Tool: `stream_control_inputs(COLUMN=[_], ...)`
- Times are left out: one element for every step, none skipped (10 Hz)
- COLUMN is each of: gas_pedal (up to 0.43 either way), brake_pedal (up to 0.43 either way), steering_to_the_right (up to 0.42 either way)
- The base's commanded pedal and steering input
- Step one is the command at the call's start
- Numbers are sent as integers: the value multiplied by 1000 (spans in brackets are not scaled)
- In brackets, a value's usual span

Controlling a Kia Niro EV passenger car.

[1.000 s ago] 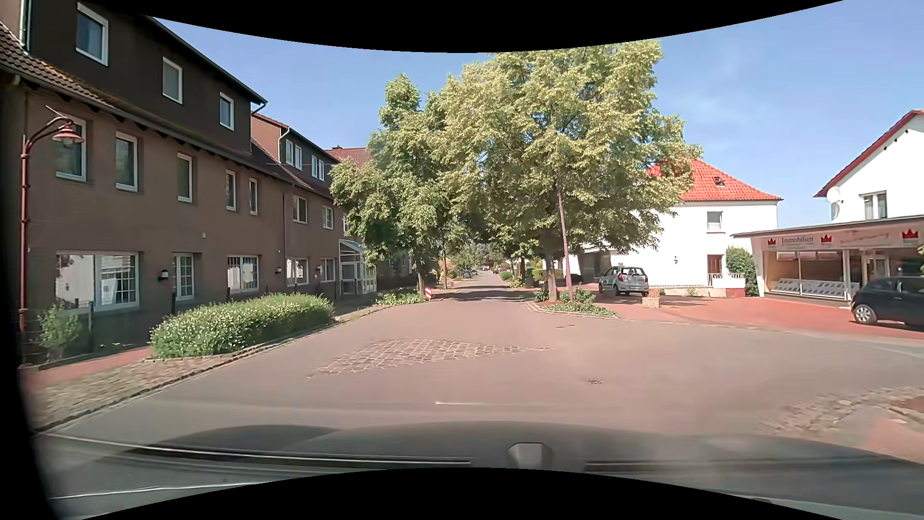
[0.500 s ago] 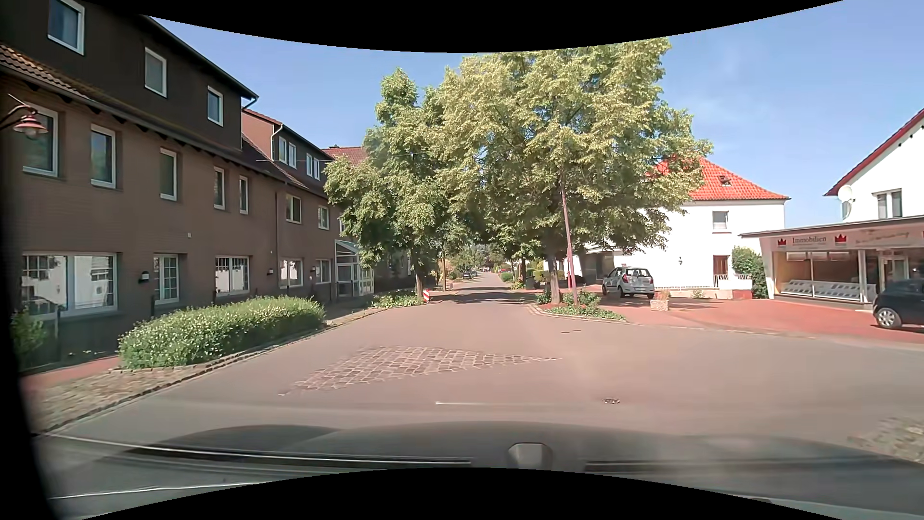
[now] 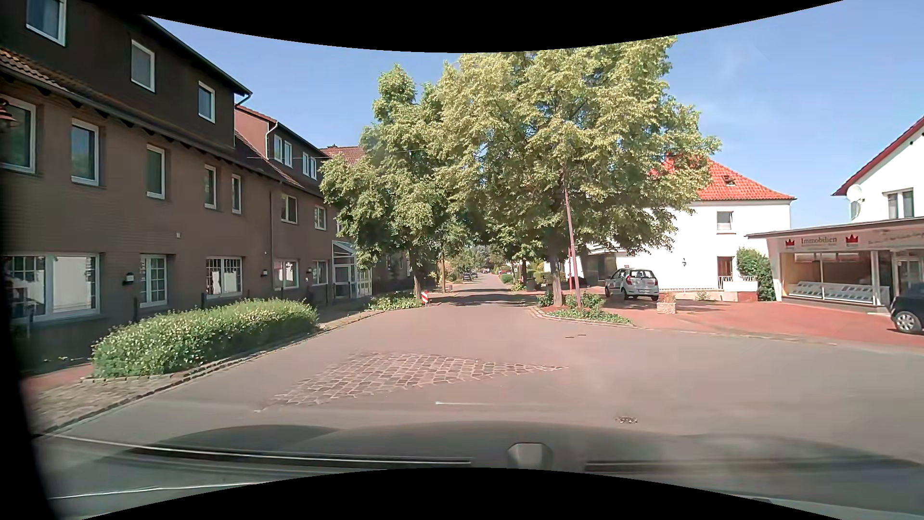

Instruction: Follow the waypoints while adhering to traffic rules and regulations

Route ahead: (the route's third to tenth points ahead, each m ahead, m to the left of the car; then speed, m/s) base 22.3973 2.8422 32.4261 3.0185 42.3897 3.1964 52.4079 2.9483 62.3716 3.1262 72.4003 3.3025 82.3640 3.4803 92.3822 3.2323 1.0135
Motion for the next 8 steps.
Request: stream_control_inputs(gas_pedal=[28, 130, 177, 220, 268, 299, 311, 319], brake_pedal=[12, 6, 6, 6, 6, 12, 6, 6], steering_to_the_right=[1, 1, 1, 1, 1, 1, 1, 1])
